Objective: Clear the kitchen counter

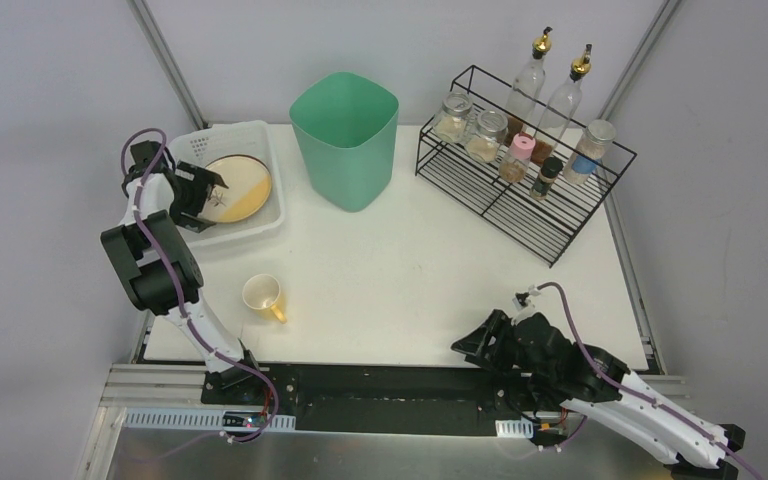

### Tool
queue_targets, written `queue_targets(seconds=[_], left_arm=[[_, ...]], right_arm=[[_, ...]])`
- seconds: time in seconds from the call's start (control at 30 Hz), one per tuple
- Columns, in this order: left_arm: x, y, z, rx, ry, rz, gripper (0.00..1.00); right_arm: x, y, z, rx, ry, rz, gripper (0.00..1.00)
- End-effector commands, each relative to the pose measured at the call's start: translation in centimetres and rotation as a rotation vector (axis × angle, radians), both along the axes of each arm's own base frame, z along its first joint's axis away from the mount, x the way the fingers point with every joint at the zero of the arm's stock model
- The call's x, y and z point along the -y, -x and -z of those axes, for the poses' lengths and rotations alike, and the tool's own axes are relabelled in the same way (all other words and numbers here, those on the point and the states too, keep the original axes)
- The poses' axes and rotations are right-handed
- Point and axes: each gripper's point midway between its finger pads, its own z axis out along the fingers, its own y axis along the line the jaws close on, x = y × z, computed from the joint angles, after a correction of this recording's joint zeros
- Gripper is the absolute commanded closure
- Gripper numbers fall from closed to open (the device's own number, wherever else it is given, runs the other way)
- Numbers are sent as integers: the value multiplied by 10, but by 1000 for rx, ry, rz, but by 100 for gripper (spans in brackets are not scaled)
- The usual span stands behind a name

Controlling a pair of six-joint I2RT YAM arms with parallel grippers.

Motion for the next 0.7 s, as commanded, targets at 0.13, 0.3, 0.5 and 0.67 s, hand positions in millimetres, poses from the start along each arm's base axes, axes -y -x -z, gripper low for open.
queue_targets(seconds=[0.13,0.3,0.5,0.67], left_arm=[[37,29,-53,80,-10,185,1],[62,56,-76,135,-30,287,1],[94,95,-95,197,-48,376,2],[116,131,-101,196,-109,460,2]], right_arm=[[3,2,-14,56,74,-79,41],[-5,3,-15,65,74,-119,41],[-15,4,-12,62,67,-157,41],[-23,9,-14,47,61,-204,41]])
